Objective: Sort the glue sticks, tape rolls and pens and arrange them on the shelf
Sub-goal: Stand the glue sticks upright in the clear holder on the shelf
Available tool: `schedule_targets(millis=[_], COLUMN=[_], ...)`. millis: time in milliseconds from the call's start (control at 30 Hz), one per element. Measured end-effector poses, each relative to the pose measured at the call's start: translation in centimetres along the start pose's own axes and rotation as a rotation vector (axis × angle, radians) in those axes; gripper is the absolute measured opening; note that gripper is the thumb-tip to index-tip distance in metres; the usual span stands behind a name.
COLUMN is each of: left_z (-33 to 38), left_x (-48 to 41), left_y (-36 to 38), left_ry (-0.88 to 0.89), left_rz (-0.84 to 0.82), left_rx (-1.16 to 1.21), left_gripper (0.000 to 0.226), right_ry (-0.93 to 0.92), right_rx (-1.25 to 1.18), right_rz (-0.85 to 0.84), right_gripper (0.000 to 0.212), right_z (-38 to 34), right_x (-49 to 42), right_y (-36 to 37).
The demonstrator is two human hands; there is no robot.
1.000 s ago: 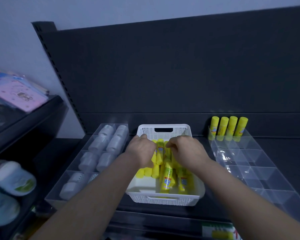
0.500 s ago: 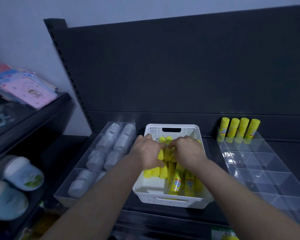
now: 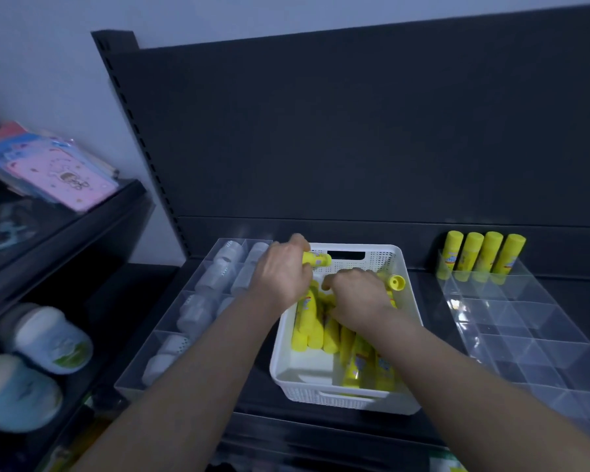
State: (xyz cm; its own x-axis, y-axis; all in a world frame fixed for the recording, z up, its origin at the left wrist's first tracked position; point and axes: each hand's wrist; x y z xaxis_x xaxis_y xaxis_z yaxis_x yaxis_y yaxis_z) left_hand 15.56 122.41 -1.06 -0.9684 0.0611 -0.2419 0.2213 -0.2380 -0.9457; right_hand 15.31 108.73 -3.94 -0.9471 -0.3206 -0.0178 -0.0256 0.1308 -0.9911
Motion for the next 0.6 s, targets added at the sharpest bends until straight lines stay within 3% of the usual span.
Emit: schedule_targets(millis=[200, 400, 600], left_z=[-1.4, -1.7, -1.4], left_x=[0.4, 0.7, 1.2], left_y=[0.4, -0.7, -1.7], left_ry=[0.042, 0.064, 0.062], left_rz=[0.038, 0.067, 0.147], left_rx=[0.089, 0.107, 0.124], left_gripper=[0.034, 0.034, 0.034], right_ry=[0.104, 0.078, 0.088], right_rx=[0.021, 0.070, -0.151], right_rz=[-0.036, -0.057, 0.272], right_gripper=[0.036, 0.031, 0.032], right_z=[-0.5, -1.7, -1.4], right_x=[-0.8, -0.4, 0.9], right_y=[-0.1, -0.3, -1.6])
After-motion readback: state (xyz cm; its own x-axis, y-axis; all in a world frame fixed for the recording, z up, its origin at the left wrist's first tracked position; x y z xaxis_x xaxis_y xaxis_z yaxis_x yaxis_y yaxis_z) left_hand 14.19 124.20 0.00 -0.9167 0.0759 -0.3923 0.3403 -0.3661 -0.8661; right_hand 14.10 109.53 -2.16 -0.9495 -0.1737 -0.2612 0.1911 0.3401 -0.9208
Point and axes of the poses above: each hand's wrist, its own x-axis away from the middle knuckle, its own y-axis out of the palm, z = x × y, and after that the axes turned 6 degrees about -x, right-handed
